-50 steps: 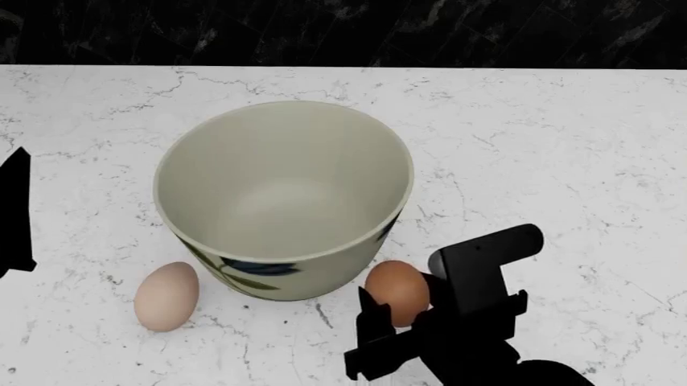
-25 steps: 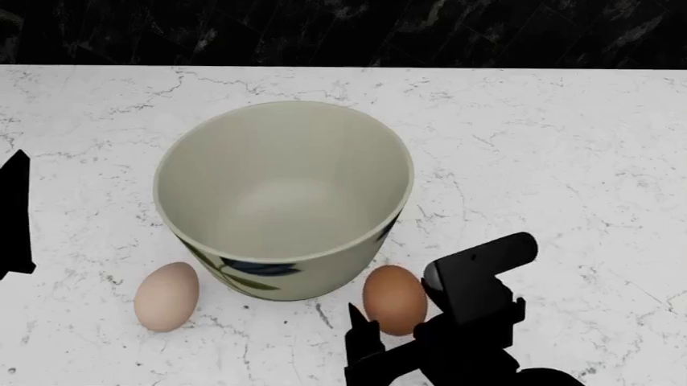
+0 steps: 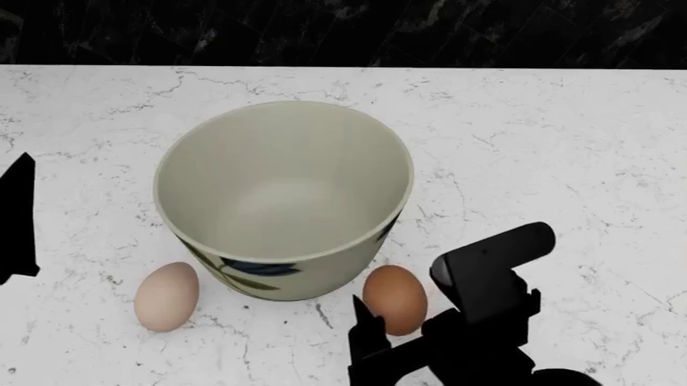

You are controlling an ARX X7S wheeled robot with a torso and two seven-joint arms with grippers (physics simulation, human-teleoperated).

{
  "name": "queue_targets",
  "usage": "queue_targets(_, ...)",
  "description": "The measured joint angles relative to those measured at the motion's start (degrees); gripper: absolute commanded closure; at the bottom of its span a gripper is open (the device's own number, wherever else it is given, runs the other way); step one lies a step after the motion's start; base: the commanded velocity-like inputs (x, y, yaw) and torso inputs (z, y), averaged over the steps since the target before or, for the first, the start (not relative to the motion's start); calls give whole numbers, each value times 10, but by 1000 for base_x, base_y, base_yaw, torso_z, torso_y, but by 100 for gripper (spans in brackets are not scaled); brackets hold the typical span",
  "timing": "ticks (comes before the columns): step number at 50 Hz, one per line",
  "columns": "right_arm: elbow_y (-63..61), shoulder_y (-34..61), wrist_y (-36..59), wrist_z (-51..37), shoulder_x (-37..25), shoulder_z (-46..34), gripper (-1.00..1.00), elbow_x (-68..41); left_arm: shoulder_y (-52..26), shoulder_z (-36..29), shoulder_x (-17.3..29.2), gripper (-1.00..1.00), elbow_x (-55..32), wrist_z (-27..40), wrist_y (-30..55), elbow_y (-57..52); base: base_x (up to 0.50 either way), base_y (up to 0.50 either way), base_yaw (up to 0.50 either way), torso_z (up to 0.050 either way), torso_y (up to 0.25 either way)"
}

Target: Place the eggs and milk next to the bowl.

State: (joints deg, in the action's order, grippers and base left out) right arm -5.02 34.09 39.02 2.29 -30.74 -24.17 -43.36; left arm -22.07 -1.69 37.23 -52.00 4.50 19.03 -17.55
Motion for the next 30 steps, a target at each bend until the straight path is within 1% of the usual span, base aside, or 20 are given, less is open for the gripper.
queue_targets(16, -115, -22, 30, -48, -40, 38, -100, -43, 2, -4, -3, -100, 3, 2, -2, -1, 0, 0, 0, 0, 0)
queue_targets(30, -231, -71, 32, -117, -85, 102, -100, -72, 19, -4, -11, -100, 18, 22, -13, -18, 0, 0, 0, 0, 0)
